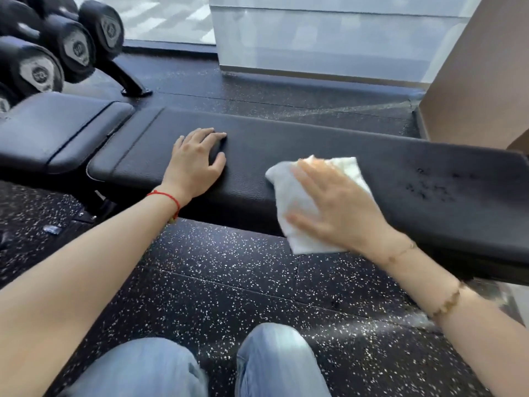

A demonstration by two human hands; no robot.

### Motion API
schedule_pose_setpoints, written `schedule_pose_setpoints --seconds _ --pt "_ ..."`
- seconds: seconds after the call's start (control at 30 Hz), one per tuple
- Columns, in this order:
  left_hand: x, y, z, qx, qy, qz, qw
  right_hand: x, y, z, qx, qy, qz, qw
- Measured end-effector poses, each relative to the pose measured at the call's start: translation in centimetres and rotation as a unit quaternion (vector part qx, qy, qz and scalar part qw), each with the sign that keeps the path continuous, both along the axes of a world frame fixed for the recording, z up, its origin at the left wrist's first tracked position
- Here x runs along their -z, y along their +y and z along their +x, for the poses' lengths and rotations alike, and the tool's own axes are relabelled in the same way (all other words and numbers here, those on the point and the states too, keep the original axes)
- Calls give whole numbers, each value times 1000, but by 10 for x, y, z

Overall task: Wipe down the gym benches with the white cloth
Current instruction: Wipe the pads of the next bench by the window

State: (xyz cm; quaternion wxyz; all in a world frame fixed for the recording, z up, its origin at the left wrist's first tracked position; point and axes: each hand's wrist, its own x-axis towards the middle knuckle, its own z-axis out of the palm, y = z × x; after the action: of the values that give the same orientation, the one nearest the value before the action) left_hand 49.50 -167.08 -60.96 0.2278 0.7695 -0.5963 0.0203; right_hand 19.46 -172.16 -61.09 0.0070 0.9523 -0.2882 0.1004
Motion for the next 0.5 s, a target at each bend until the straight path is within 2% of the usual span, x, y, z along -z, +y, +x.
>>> schedule_pose_setpoints --seconds 0.1,0.3,0.4,0.5 --pt "-1 -1 0 -1 2 2 1000 11 20 -8 -19 23 -100 995" --pt "3 -3 0 -4 7 7 1000 18 39 58 1 54 -166 985" --pt "3 -1 4 -2 14 3 1000 26 42 61 10 26 -200 979" --pt "4 -1 3 0 14 7 1000 39 42 16 13 -32 -245 969"
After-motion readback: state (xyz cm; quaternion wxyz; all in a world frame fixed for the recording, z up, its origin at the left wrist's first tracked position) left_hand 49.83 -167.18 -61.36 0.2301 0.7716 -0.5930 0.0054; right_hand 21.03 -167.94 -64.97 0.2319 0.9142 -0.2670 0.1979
